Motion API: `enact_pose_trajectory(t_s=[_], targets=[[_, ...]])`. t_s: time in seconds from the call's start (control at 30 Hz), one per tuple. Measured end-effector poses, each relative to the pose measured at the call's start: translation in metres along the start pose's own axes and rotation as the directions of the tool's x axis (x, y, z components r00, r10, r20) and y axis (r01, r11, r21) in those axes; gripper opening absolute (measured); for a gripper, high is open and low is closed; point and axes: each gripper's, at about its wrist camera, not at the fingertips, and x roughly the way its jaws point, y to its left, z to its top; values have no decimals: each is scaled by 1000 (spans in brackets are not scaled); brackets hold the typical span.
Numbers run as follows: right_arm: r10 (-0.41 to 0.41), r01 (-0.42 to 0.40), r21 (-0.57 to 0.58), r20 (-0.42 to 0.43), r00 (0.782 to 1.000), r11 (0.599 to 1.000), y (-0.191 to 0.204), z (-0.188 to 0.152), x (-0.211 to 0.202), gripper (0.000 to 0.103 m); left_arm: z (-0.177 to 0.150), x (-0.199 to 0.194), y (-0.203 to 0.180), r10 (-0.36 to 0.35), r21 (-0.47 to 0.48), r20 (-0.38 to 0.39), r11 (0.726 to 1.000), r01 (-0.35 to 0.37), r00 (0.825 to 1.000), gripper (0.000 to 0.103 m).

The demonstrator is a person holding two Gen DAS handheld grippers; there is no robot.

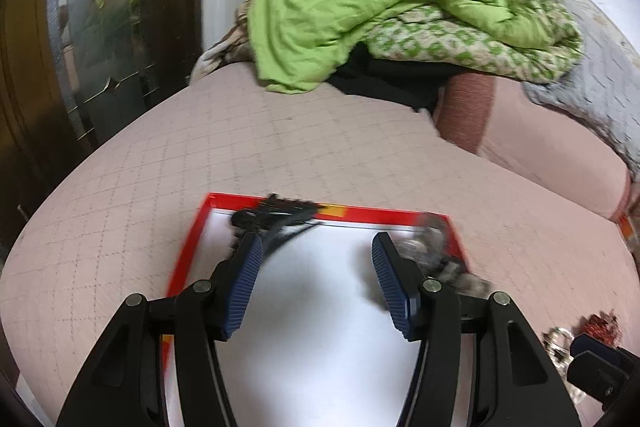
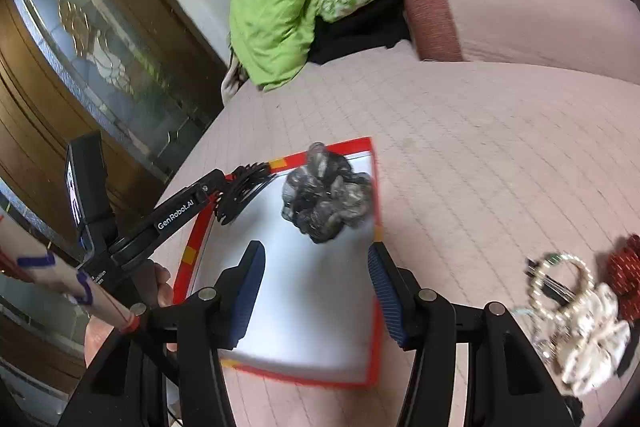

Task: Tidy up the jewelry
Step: 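Move both open tools back to the jewelry pile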

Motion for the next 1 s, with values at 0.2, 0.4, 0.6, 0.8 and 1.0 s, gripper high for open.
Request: enact_pose_trajectory(t_s=[0.2,0.4,0.6,0.8,1.0], targets=[[-31,28,42,67,997,999,-44,-22,-53,58,-16,-28,-47,-72,84,23,994,69,997,59],[-155,134,146,145,977,980,-110,-44,-100,58,-46,-42,-105,-202,163,-49,965,208,978,59],[-208,178,172,177,962,969,-150,-72,-118,58,-92,-42,-162,-307,265,-202,897,353,930,59],[-202,149,230,229,952,962,-170,-73,-134,57,-135,-42,-198,-382,374,-340,783,496,859,59],[-221,157,266,231,948,951,-177,-70,-138,57,-158,-24,-219,-394,427,-423,707,564,816,43]])
